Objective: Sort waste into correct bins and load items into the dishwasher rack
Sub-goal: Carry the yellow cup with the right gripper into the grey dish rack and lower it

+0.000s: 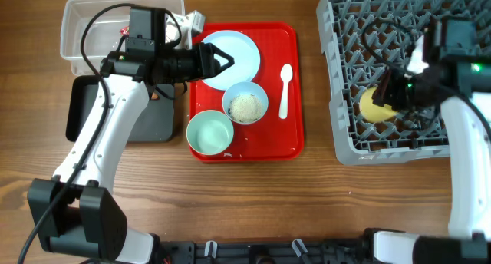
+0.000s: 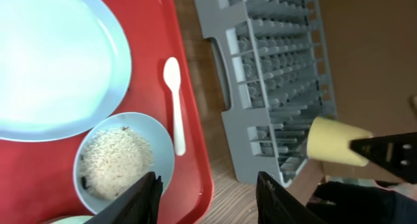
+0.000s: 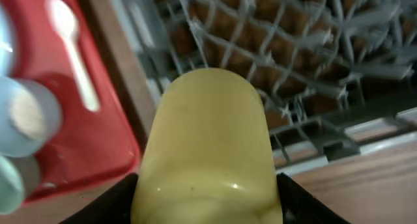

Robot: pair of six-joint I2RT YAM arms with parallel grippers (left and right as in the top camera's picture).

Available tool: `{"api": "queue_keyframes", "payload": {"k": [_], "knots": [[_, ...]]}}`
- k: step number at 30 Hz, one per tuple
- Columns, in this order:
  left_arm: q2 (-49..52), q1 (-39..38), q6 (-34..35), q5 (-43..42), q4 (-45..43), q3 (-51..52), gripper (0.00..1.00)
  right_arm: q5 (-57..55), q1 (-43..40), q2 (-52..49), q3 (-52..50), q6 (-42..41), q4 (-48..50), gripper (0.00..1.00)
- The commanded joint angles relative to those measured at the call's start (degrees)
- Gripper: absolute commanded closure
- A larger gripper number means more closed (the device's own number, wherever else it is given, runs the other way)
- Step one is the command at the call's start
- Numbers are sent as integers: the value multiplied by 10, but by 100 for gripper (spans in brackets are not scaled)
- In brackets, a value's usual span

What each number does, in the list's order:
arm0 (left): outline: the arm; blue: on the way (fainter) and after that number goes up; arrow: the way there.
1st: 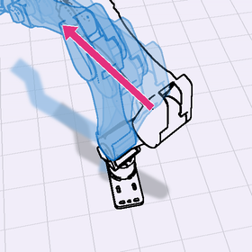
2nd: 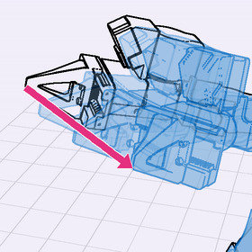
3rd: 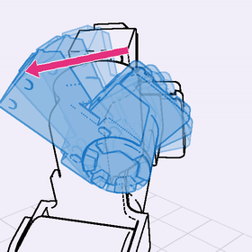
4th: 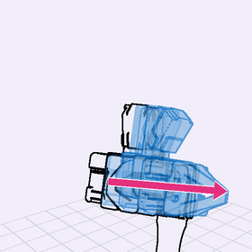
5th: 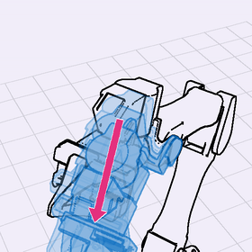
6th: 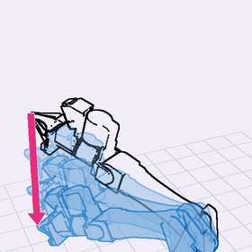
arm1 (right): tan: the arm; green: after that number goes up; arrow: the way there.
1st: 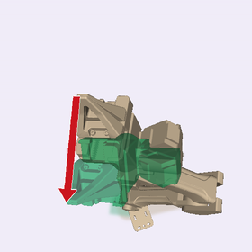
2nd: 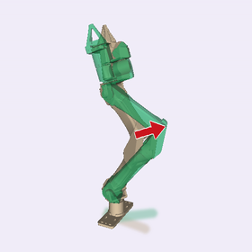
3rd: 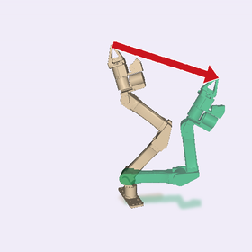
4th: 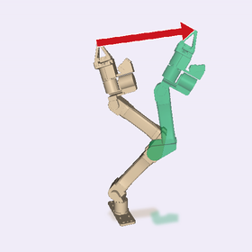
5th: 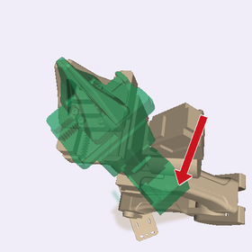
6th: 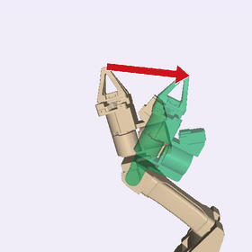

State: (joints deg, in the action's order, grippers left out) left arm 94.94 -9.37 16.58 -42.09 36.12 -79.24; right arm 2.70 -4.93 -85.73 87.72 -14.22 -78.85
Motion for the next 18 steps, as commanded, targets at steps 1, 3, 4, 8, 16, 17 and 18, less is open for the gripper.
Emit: {"api": "queue_keyframes", "payload": {"k": [1,3,4,8,16,17,18], "knots": [[-3,-1,-31,27,9,-6,52,-31,-1,-52,1,-7,-17,58],[-3,-1,-31,36,14,-6,52,-31,-1,-76,1,-7,-9,58],[-3,-1,-33,40,16,-6,52,-31,-1,-89,1,-7,-1,58],[-3,-1,-42,45,24,-6,52,-31,0,-122,0,-7,3,58],[-3,-1,-42,45,25,-6,52,-31,0,-131,-1,-1,-28,58],[-3,-1,-42,45,26,-6,52,-31,0,-131,-1,-1,-29,58],[-3,-1,-42,45,26,-6,52,-31,0,-131,-1,-1,-31,58]]}}
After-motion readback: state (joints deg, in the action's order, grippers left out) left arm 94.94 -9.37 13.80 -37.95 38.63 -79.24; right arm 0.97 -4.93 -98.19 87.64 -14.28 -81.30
